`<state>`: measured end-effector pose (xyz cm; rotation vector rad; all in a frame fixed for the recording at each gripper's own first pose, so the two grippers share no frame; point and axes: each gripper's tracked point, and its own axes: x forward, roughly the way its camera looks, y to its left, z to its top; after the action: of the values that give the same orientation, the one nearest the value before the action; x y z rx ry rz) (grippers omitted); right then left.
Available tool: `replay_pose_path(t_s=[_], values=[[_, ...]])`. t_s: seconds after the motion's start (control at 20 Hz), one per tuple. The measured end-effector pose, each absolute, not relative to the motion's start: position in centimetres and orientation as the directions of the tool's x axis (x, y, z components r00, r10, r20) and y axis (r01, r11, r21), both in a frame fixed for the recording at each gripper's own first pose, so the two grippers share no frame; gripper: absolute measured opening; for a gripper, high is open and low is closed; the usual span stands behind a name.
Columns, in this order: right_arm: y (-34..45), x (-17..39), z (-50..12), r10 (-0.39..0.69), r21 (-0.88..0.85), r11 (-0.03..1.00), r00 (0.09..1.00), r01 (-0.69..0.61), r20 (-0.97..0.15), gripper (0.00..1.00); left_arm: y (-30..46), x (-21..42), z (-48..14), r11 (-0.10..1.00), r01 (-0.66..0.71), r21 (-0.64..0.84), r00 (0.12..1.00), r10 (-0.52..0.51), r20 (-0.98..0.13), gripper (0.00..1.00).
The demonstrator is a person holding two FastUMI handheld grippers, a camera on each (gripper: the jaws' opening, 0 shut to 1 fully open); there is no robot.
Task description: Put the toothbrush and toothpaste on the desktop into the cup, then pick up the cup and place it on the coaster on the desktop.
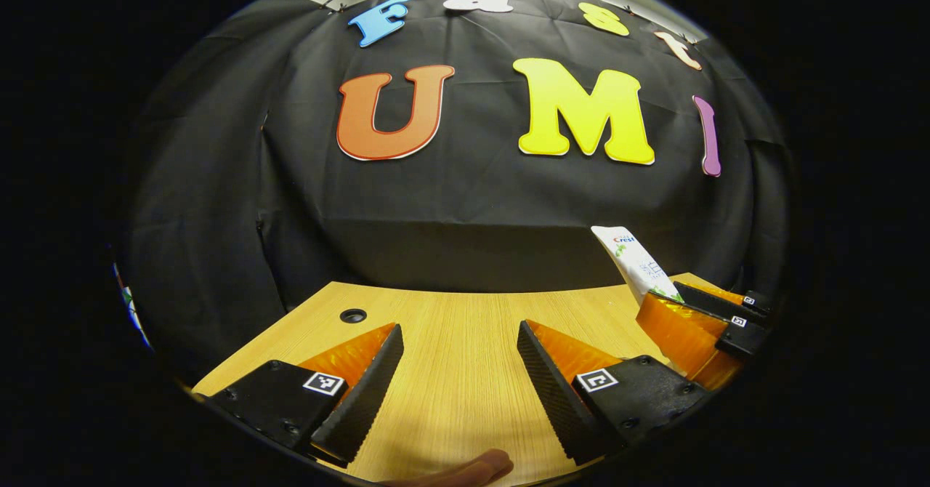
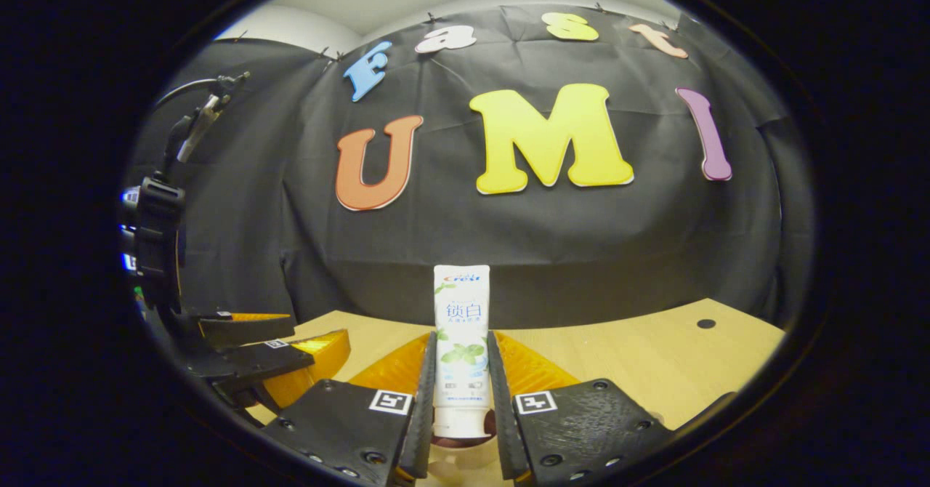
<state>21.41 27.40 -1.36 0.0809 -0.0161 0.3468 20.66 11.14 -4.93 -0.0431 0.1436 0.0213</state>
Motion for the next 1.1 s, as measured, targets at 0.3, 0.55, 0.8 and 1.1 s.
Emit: replay_pose_path(t_s=[0.3, 0.55, 0.8, 1.1], values=[[27.0, 21.3, -0.7, 0.331, 0.071, 0.94, 0.942, -0.335, 0.061, 0.38, 10.7, 20.7, -5.5, 0.999, -0.012, -0.047, 0.987, 0.004, -0.16, 1.0], [26.6, 20.4, 0.5, 0.324, 0.067, 0.941, 0.94, -0.332, 0.102, 0.4, 10.5, 20.6, -5.6, 0.999, -0.008, -0.053, 0.986, -0.001, -0.165, 1.0], [25.6, 20.1, 0.5, 0.312, 0.07, 0.945, 0.946, -0.319, 0.093, 0.38, 10.5, 20.7, -5.6, 0.998, -0.009, -0.055, 0.986, 0.0, -0.164, 1.0], [21.6, 16.0, 1.8, 0.301, 0.05, 0.95, 0.945, -0.309, 0.125, 0.39, 10.0, 20.0, -4.8, 0.998, -0.035, -0.06, 0.989, 0.026, -0.145, 1.0]])
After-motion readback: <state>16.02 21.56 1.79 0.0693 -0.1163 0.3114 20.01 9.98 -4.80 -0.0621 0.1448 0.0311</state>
